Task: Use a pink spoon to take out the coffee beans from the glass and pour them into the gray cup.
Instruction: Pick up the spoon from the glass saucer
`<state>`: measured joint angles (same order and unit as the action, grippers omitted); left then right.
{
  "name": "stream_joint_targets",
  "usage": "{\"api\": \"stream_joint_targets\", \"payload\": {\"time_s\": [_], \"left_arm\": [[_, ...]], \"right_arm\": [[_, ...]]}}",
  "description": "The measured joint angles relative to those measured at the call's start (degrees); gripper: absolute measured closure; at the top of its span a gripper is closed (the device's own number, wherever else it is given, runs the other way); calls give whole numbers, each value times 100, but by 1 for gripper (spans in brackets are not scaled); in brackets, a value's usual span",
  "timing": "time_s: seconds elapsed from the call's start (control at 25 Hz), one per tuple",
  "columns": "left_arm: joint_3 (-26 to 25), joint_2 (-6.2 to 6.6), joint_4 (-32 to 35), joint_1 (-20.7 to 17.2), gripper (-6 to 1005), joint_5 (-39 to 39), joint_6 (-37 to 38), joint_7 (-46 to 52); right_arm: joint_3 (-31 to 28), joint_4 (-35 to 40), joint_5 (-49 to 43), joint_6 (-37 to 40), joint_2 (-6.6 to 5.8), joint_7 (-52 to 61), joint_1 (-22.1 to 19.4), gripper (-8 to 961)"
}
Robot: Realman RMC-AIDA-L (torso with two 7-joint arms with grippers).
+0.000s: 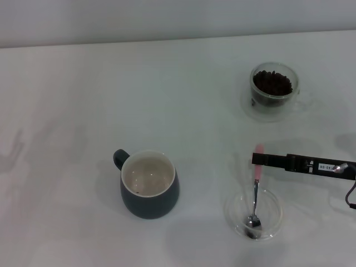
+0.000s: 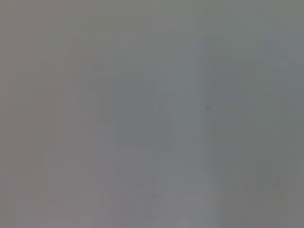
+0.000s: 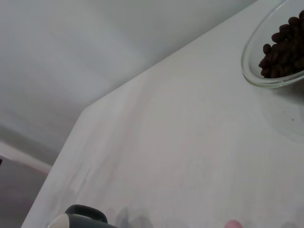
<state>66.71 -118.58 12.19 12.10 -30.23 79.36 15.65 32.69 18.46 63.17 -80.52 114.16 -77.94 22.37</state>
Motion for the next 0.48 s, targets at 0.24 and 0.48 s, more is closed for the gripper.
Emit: {"api": "stream_joint_targets", "payload": {"time_s": [0.24,0.48], "left_arm": [[-8,-7,-21,10,245,58,-6,-63],[-10,-7,-28,11,244,65,-9,-63]], "right_arm": [[16,-1,-2,94,9,54,80,637],[118,-1,-11,137,18,147,171,679]]}}
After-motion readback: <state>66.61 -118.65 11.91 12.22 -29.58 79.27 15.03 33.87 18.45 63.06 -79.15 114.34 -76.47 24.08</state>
